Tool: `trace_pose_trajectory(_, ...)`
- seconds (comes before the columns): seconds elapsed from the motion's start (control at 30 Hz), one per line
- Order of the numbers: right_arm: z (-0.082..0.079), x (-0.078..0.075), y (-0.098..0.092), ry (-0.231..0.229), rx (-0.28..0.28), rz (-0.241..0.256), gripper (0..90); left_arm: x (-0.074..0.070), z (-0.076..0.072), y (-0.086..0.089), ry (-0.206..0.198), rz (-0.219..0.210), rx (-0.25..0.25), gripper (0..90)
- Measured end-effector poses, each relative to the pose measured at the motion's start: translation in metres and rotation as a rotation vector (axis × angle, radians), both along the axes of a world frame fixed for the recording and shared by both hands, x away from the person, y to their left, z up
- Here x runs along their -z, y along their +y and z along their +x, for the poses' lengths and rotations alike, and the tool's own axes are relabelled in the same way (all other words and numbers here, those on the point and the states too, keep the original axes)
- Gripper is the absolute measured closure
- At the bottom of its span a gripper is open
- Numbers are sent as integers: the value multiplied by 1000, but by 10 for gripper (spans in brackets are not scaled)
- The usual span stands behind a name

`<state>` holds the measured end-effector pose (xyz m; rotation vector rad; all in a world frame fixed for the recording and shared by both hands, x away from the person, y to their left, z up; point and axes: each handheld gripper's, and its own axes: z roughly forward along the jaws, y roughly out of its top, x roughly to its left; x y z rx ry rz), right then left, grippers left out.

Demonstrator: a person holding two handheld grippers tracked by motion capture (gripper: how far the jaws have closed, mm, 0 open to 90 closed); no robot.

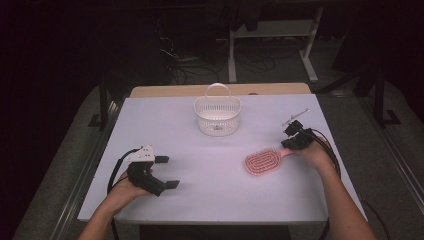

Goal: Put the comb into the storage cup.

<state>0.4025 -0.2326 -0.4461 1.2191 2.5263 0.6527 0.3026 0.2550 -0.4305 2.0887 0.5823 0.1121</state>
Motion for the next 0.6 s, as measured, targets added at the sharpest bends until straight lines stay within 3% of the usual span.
trace_pose_trajectory(0.6, -33, -3, -11, 32, -47, -12, 890, 0, -1, -3, 1, -1, 7, 0)
